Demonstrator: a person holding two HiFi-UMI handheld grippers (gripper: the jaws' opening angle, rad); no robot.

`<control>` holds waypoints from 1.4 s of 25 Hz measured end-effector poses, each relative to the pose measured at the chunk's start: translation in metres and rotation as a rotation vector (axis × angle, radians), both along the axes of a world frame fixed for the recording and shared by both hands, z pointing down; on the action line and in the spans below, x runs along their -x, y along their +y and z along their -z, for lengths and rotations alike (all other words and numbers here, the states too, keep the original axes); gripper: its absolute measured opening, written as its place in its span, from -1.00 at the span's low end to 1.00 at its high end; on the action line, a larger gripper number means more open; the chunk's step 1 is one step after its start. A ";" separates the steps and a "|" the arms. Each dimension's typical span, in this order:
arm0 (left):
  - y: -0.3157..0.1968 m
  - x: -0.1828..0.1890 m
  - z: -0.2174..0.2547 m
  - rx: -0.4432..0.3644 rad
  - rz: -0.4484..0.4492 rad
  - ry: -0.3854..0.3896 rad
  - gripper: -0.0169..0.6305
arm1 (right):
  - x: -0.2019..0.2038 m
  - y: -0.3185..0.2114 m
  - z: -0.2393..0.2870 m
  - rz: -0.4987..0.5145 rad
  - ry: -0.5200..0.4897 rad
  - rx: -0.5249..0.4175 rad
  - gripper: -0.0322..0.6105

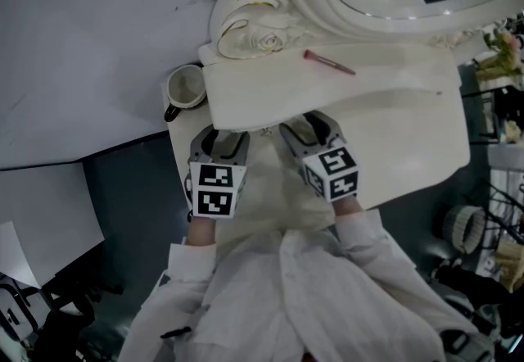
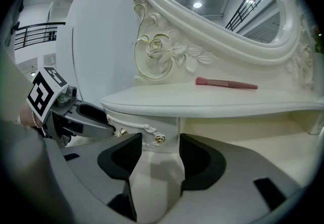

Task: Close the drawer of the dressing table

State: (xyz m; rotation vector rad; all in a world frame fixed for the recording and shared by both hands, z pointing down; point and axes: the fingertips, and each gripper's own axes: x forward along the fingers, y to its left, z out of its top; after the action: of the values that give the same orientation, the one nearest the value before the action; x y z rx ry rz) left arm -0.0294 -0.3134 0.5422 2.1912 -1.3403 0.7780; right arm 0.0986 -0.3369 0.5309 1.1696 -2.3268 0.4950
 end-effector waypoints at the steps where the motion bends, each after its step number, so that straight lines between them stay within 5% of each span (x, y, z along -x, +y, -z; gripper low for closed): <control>1: -0.001 0.001 0.000 -0.003 0.005 -0.005 -0.25 | 0.001 -0.001 0.000 -0.002 0.001 0.000 -0.25; 35: -0.015 0.007 -0.002 -0.002 0.046 -0.014 -0.23 | 0.001 -0.017 -0.002 -0.040 0.023 0.019 -0.16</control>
State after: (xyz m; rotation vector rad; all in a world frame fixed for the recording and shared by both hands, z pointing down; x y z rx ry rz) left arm -0.0365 -0.3285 0.5437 2.1529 -1.3936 0.7765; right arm 0.0980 -0.3541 0.5332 1.2092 -2.2780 0.5141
